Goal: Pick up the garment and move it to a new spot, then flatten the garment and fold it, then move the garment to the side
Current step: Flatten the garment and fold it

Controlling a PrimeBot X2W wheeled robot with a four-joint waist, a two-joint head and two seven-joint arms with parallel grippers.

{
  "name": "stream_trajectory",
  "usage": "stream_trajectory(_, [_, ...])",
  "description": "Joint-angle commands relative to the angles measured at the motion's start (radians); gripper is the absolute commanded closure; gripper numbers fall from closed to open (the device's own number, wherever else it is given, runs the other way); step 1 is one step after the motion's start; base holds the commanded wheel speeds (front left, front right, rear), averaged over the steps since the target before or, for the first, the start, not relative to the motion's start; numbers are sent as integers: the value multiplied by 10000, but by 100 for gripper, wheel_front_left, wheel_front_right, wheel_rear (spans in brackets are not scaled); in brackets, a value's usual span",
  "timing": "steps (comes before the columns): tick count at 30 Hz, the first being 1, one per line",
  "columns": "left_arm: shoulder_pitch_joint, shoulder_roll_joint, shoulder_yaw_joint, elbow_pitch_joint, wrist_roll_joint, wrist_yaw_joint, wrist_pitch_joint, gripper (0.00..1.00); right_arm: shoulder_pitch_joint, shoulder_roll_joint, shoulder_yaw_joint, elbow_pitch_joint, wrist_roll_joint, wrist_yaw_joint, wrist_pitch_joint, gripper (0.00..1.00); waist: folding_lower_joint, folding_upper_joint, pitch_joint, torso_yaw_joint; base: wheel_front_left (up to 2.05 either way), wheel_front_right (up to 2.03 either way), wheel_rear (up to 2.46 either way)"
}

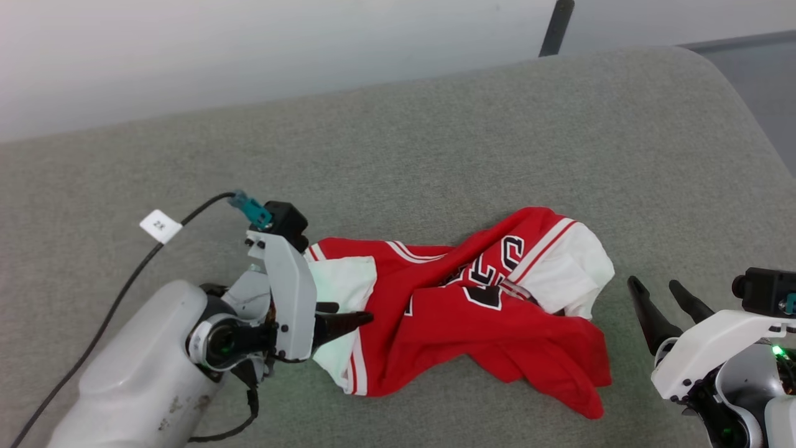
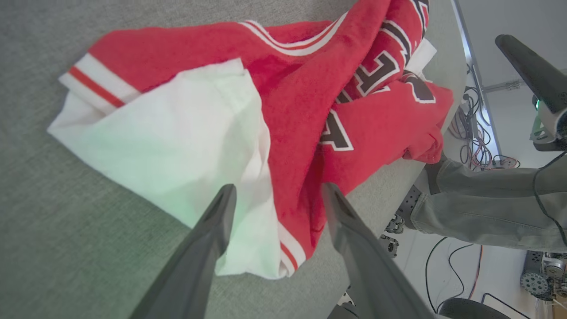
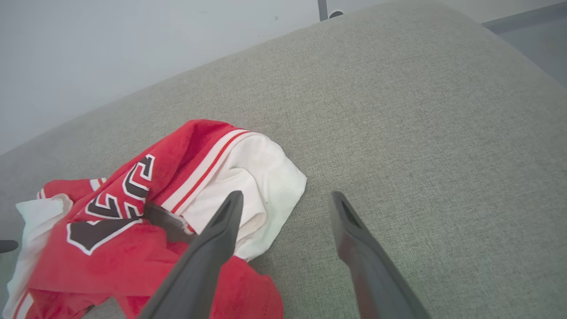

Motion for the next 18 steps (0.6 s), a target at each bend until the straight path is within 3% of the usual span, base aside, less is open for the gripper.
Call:
stream_trajectory(1, [-45,71,-47,-10,90,-45,-46,0,4,48,-1,-31,36,-10,-36,0,0,-1,109,-120,0,0,0])
stream_trajectory(14, [-210,541,-831,328,312,-38,-686,0,-199,117,114,-54,135,-10,-185,0,0,-1,555,-440,0,0,0])
stream_trajectory(15, [-200,543,-859,410,229,-38,-686,4,-213,123,125,-39,136,-10,-189,0,0,-1,571,-447,0,0,0])
stream_trajectory(16, [-215,539,-902,448,197,-29,-681,52,-223,130,132,-27,134,-10,-195,0,0,-1,588,-447,0,0,0])
stream_trajectory(17, [-255,532,-954,469,163,-23,-695,66,-224,134,131,-21,134,-10,-207,0,0,-1,601,-436,0,0,0])
stream_trajectory(18, [-291,522,-983,504,107,-24,-716,93,-229,137,129,-11,127,-10,-212,0,0,-1,611,-424,0,0,0])
